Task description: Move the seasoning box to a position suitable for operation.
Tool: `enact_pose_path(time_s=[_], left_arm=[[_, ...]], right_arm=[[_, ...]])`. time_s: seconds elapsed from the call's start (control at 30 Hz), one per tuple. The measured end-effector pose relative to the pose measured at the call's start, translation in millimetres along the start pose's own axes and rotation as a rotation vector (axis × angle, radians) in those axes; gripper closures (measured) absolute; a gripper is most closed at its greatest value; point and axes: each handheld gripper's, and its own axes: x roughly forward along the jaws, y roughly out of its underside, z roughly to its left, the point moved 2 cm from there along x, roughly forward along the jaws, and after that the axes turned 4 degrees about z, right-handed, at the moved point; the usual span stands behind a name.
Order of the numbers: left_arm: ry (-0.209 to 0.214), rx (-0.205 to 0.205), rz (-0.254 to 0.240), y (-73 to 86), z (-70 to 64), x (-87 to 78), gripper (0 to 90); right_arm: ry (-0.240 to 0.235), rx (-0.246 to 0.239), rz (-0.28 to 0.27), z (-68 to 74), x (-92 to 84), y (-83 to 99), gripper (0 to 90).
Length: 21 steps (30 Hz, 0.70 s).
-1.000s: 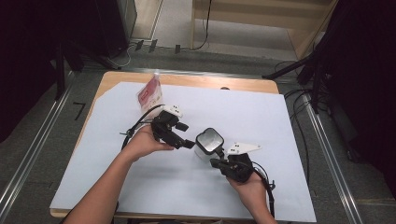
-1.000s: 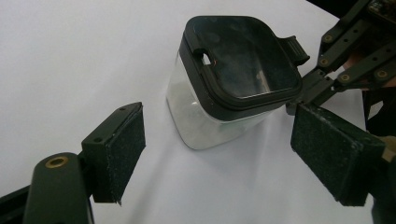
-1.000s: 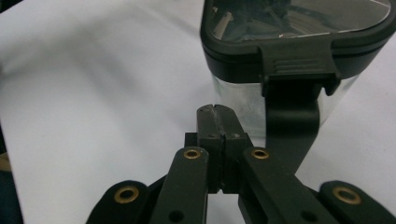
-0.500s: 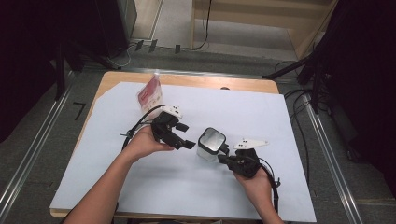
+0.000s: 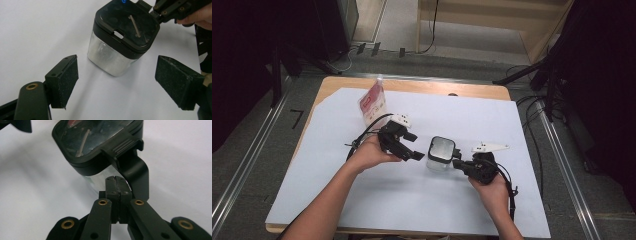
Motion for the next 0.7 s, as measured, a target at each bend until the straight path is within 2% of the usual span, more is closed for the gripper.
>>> enact_pose_path(time_s=[0.07, 0.2, 0.23, 0.27, 0.4, 0.47, 0.53, 0.63, 0.7], left_arm=[[-0.003, 0.015, 0.008, -0.3, -0.1, 1.7, 19.8], [-0.01, 0.004, 0.008, -2.2, -0.6, 8.0, 18.8], [-0.021, 0.014, 0.016, -3.8, -0.5, 9.2, 17.9], [-0.015, 0.007, 0.004, -4.6, -1.4, 10.9, 16.5], [-0.007, 0.013, 0.004, -9.1, -3.3, 14.5, 14.4], [0.019, -0.008, -0.002, -10.1, -3.0, 19.0, 14.4], [0.025, -0.015, 0.001, -10.2, -2.0, 22.4, 14.4], [0.021, -0.015, 0.009, -10.9, -1.8, 24.2, 14.3], [0.024, -0.008, 0.013, -11.1, -0.8, 23.1, 14.3]], right_arm=[[0.002, 0.014, -0.003, -3.4, -1.5, -1.3, 90.0], [0.002, 0.037, 0.0, -10.5, -2.8, -3.3, 90.0], [0.002, 0.035, 0.004, -10.9, -3.2, -3.9, 90.0], [0.003, 0.032, 0.005, -11.5, -3.8, -5.1, 90.0], [0.02, 0.027, -0.004, -16.1, -5.2, -7.0, 90.0], [0.01, 0.027, 0.004, -18.2, -5.2, -8.0, 90.0], [-0.001, 0.031, 0.013, -16.7, -6.1, -8.4, 90.0], [0.007, 0.001, 0.004, -15.4, -12.5, -11.8, 90.0], [0.003, -0.002, 0.003, -15.3, -16.6, -14.3, 90.0]])
